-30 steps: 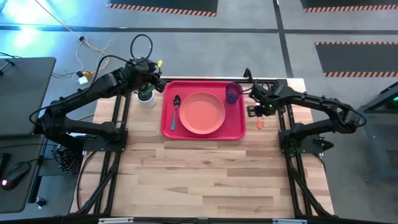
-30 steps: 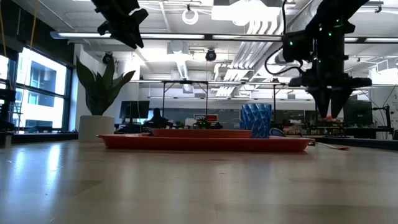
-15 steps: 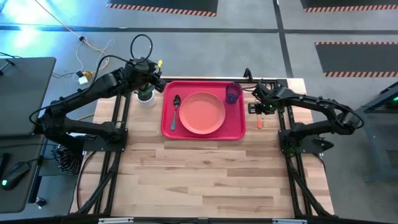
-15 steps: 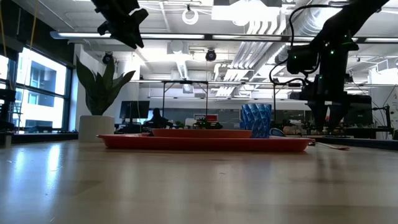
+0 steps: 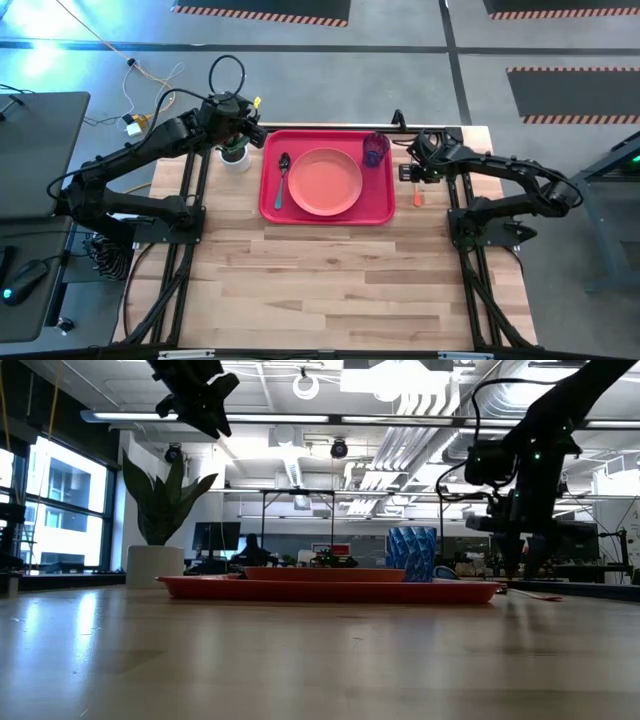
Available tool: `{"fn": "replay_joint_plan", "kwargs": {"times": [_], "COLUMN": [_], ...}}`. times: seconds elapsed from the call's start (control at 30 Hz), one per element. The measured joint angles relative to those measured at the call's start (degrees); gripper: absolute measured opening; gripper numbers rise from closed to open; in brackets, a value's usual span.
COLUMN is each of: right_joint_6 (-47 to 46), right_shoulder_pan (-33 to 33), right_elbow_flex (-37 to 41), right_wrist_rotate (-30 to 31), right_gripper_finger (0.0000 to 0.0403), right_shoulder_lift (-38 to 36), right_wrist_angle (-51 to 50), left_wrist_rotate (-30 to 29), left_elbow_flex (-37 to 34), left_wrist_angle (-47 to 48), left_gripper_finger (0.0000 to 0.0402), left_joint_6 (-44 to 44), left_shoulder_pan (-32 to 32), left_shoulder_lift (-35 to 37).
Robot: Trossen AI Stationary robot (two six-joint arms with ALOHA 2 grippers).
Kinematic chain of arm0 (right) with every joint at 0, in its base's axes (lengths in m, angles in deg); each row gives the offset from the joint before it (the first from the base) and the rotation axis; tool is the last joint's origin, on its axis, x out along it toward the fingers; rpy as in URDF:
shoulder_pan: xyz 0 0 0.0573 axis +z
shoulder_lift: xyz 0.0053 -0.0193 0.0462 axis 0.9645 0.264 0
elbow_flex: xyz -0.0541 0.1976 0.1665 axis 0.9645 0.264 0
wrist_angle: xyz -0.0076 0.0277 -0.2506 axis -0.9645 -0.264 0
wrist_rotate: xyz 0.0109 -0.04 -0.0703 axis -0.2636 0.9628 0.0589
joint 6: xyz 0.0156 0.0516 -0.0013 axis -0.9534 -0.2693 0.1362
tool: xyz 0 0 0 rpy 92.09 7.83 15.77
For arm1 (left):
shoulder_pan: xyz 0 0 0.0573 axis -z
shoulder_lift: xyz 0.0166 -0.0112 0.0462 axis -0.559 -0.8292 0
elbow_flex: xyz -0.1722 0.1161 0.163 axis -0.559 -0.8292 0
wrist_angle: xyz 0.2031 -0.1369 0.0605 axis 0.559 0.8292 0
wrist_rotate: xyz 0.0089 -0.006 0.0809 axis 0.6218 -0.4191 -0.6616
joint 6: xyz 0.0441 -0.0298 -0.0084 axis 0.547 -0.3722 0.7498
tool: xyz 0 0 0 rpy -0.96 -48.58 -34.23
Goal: Pick and place plate/cup/fork/spoon on tray
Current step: Put the orange fork on the pink tray to the left side of the blue spoon
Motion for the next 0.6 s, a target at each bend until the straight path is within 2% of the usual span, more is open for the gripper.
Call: {"fn": "replay_joint_plan", "kwargs": {"times": [0.2, 0.6], "right_joint_6": [0.58, 1.94], "right_shoulder_pan": [0.00, 0.02], "right_elbow_flex": [0.23, -0.25], "right_wrist_rotate": [0.78, 0.97], "right_gripper_finger": [0.0124, 0.0123], "right_shoulder_lift": [1.24, 9.46], "right_wrist_angle": [0.86, 3.07], "left_wrist_rotate": [0.00, 0.00], "left_elbow_flex": [-0.01, -0.01], "left_wrist_angle": [0.00, 0.01], "left_gripper_finger": [0.0141, 0.0141], "left_joint_6": [0.00, 0.02], "left_shoulder_pan": [-0.01, 0.01], "left_shoulder_lift": [0.01, 0.01]}}
